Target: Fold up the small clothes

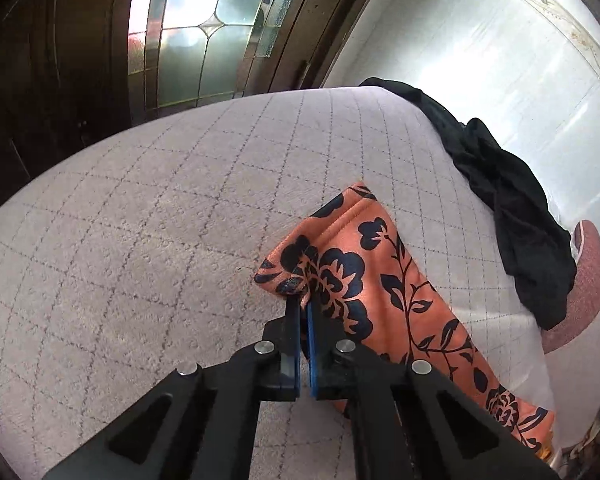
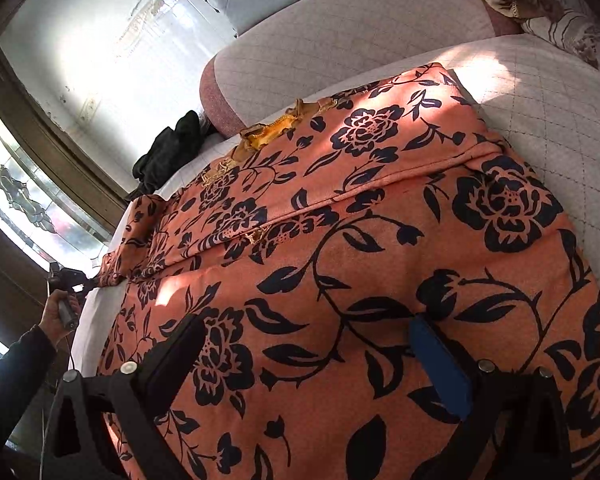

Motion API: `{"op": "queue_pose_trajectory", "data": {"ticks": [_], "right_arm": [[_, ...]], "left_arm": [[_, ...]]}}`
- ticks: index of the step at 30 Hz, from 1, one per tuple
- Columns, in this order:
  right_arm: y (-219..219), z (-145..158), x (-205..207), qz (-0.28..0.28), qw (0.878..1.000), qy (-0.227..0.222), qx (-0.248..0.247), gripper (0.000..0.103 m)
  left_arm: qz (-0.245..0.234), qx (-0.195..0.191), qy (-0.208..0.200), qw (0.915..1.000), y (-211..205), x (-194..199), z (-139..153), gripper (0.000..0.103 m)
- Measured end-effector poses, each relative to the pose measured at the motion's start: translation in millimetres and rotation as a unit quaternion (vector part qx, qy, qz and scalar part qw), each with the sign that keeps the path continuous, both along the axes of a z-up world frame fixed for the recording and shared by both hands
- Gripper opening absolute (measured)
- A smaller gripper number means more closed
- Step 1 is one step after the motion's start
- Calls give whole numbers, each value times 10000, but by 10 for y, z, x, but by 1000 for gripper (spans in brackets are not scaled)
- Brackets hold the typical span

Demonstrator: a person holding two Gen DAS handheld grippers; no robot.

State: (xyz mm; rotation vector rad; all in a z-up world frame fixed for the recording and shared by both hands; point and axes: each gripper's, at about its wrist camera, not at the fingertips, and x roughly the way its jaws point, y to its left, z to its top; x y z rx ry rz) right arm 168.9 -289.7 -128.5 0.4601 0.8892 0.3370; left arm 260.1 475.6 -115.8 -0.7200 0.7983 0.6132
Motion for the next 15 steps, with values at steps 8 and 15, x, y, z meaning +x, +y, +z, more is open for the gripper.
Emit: {"op": "queue_pose_trajectory", "data": {"ticks": [8,15], "right_arm": [[-25,0,-8,-45,9999,-15,109,103],[-47,6,-25,-80,9998,18,167,103]], "left_arm": [[-1273,1642,-1191,9709,-1379,-41,1498,2],[-3270,1789,-2320,8985,-3539,51,2318,2]]}}
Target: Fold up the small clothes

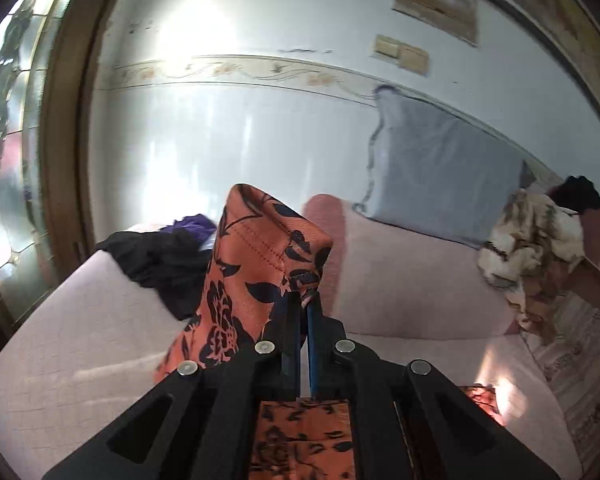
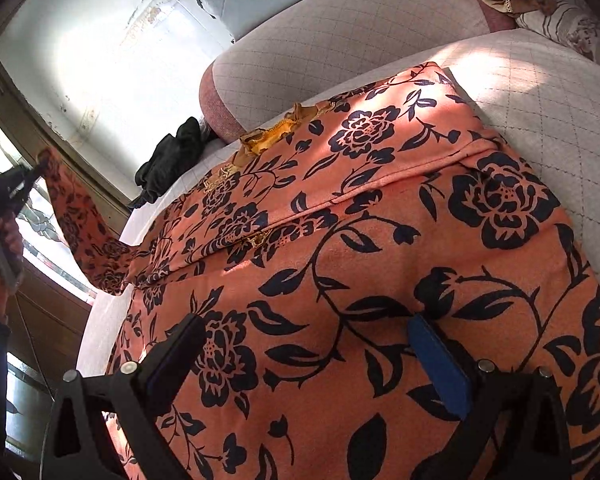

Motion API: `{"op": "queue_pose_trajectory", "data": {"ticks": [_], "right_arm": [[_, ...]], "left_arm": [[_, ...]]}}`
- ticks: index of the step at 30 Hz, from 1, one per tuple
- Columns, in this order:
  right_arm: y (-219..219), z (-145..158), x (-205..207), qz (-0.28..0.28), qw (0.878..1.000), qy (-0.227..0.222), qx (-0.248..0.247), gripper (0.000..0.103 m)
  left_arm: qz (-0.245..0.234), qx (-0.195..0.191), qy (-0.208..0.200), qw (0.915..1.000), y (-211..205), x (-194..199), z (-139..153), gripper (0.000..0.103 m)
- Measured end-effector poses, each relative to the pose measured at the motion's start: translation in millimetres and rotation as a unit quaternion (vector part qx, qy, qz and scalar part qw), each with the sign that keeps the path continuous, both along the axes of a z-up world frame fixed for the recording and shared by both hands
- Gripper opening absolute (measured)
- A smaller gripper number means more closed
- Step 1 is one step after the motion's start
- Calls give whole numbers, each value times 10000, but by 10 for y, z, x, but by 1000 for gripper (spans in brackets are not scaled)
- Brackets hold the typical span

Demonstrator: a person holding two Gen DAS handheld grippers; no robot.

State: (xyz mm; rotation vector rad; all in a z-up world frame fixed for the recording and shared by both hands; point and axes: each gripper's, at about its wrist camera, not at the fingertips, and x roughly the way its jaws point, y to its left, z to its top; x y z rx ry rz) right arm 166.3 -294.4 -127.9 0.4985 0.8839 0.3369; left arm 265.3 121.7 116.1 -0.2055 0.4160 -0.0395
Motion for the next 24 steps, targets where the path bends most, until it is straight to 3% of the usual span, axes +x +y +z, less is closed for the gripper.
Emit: {"op": "queue_pose_trajectory", "data": {"ticks": [4,7,10,13,15,17,19,22,24], "right_arm": [[-23,4,-11,-44,9999,42,106,103],[-52,6,-7,-68,9997,83,208,103],[-94,7,-3,-103,9992,131,352,102],[-153,14,-3,-158,9983,188,533,102],[-175,24,-5,-204,9978,219,599,102],[-193,47,-13,-252,9973,261,633,102],[-239,105,-38,-306,9965,295,722,103],[-378,290,-63,-580,9944,137,870,103],[-433,423,49,-609,9933,74,975,102]], "left_arm": [[-1044,42,150,9944,-1210,110,-169,2],[-1799,146,830,9801,-1957,238,-629,4],[-2195,769,1843,9550,-2393,237,-1259,45],[-1845,873,2139,9553,-2155,45,-1556,46],[-1522,660,2113,9632,-1774,-73,-1565,53],[-1018,551,2007,9728,-1366,-181,-1560,69],[-501,563,1850,9799,-975,-290,-1562,71],[106,707,1845,9802,-485,-406,-1649,71],[423,603,1887,9793,-239,-491,-1762,71]]}}
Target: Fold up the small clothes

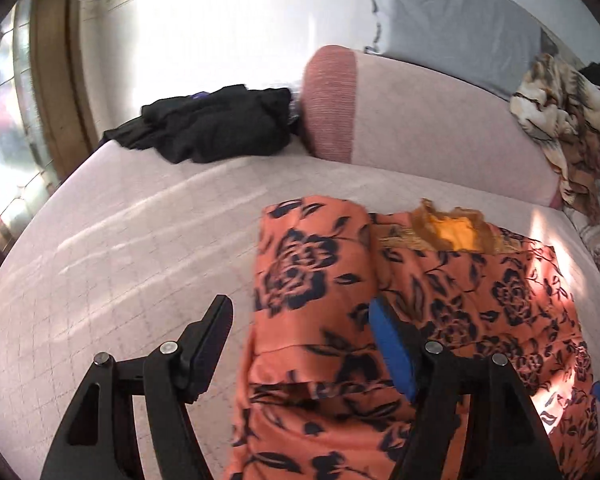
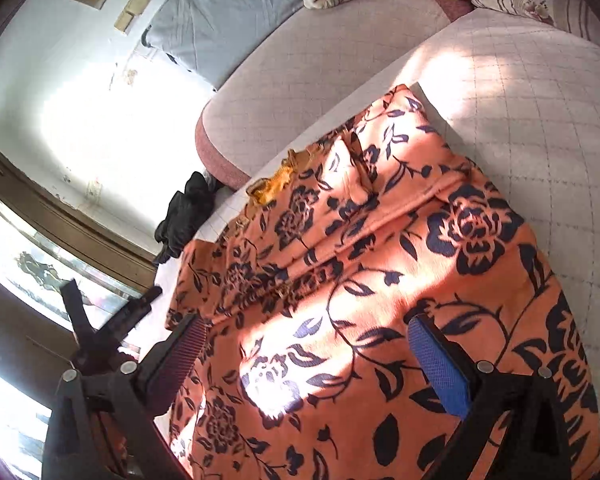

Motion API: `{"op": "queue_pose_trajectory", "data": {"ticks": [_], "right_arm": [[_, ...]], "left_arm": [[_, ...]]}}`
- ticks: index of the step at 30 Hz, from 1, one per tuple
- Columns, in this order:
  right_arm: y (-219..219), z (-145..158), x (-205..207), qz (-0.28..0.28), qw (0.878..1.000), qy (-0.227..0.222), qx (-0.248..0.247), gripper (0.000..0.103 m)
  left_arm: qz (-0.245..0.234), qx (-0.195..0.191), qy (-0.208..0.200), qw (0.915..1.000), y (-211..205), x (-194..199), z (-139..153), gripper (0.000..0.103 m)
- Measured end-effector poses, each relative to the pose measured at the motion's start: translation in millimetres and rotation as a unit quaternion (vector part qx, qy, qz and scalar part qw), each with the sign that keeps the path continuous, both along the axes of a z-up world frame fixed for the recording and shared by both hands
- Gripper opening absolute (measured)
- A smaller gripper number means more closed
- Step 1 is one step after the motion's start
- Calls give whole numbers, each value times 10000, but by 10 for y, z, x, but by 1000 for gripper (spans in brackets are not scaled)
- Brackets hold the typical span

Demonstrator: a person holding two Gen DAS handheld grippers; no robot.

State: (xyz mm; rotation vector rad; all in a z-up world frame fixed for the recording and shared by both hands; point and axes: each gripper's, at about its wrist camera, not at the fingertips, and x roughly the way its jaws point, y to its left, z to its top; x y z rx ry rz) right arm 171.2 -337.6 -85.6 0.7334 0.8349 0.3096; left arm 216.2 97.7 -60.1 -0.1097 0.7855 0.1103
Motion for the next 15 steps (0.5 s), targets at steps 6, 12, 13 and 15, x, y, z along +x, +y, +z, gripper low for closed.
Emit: {"op": "queue_pose_trajectory", "data": {"ticks": [6,12,13,15], "right_arm": [[58,83,908,47,9992,403,-16,93],[93,-362,1436,-379,9888,1412,-288,71],[110,-344,1454,-413,9895,1340,-357,70],[176,-314,1500,-345,9894,1328,-468,43]], "left_arm": [[94,-468,-37,9989,288,-192,-312,71],[273,-652,-251,9972,439,-237,-291,72],[325,-674,-312,9967,465,-239,-274,72],[464,-726,-315,9958,521,-235,-277,72]]}}
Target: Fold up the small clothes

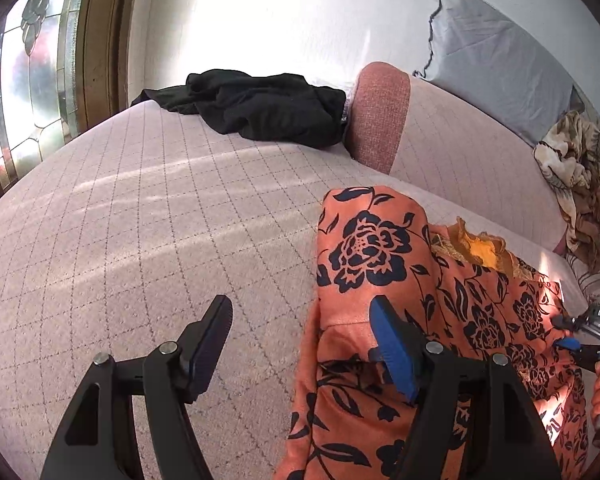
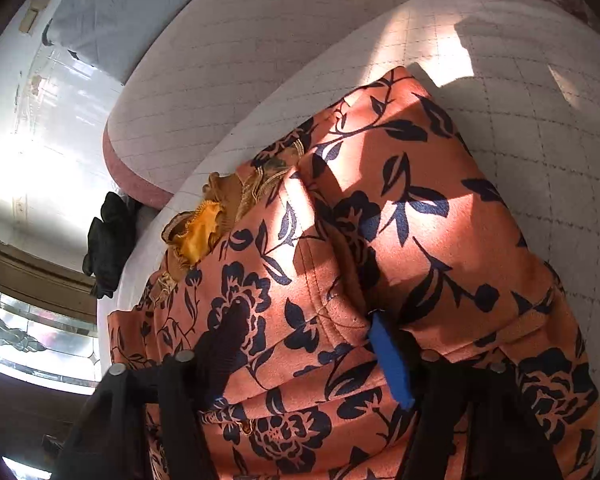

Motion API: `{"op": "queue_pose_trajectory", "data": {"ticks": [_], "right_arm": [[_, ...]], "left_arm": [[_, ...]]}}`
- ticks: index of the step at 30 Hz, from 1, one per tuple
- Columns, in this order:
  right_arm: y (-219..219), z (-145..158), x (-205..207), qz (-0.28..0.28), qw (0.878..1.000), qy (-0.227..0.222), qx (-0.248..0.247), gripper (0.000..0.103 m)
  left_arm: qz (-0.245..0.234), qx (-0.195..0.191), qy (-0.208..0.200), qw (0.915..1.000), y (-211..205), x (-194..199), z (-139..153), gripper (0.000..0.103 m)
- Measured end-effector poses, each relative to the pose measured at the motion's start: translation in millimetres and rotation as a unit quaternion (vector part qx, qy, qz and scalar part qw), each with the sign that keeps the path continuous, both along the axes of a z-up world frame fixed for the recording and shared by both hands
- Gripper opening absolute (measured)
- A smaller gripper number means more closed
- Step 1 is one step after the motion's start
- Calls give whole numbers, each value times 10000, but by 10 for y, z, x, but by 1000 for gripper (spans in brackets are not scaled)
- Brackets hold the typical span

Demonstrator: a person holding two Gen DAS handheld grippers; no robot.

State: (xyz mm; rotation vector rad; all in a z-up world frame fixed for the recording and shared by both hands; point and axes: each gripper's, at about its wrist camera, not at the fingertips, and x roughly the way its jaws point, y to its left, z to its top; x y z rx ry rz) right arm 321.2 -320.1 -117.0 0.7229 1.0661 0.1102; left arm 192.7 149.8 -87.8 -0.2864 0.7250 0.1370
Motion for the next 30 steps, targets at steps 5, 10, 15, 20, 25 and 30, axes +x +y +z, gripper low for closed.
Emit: {"op": "queue_pose_trajectory", "data": {"ticks": [5,10,15,20,25,30], "right_arm": [[219,503,-51,231,9943,-677,-787,13],[204,598,-259,274,9735,-909,-2079,19],[-66,81,-363,332,9863,-476,-1544,64],[-253,518,-567,-209,9831,-1090,-1456,67],[-65,604,-273,466,9890,-1372,-310,80],[-249,-32,-46,-47,9989,-315,336,72]], "left_arm": [[132,-41,-47,9999,51,-21,8,72],[6,108,-123,9999,-38,-1,45,72],[-350,346,-168,9986,-247,56,246,72],[-642,893,-20,9939,-475,379,293,74],[-755,1179,1280,9818,-540,683,-338,75],[-563,754,1093,9895,-403,610,-375,81]]}}
